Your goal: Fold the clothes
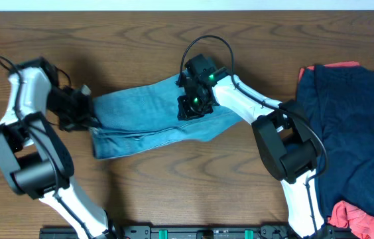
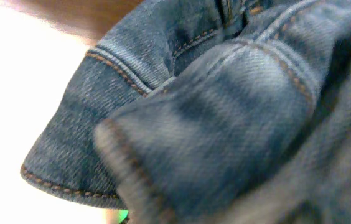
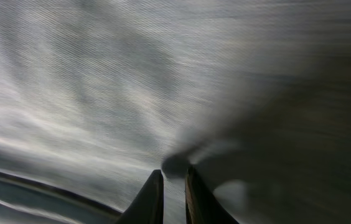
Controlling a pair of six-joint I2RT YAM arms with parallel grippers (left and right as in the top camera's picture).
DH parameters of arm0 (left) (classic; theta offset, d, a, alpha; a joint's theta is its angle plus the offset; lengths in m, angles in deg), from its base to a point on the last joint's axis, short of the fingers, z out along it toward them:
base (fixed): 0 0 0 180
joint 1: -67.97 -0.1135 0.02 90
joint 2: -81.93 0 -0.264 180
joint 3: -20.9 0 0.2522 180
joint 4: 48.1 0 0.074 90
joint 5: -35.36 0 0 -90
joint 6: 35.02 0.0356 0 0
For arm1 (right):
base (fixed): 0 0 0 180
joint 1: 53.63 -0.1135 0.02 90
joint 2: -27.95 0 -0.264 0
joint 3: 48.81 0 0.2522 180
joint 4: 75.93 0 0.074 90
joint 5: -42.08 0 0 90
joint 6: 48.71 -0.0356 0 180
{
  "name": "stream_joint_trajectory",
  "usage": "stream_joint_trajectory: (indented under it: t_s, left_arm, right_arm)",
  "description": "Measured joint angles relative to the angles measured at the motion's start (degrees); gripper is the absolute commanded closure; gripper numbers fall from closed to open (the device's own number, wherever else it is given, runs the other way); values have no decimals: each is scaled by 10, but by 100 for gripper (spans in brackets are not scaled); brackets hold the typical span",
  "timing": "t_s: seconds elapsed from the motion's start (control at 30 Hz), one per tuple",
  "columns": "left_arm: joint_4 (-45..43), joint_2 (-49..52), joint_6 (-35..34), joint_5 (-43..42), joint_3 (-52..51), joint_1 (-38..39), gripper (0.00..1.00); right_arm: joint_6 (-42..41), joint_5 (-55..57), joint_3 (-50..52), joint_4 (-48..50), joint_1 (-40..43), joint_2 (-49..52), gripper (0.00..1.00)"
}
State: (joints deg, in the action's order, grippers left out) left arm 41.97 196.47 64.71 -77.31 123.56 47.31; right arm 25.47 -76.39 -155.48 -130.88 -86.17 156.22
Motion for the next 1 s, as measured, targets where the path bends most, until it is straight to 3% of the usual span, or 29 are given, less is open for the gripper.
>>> stream_joint_trajectory:
  t_s: [0.27,0.57,1.0]
  left_arm:
    - [63,-105,-7,66,70,16,94]
    - [64,-105,-10,110,70,53,94]
    - [67,-105,-10,116,68,56,94]
  right_arm:
    - [12,-29,2,27,-2,-50,92]
    - [-32,-31,2,158,-52,-63,98]
    - [-102,-15,1,286,-167,58,98]
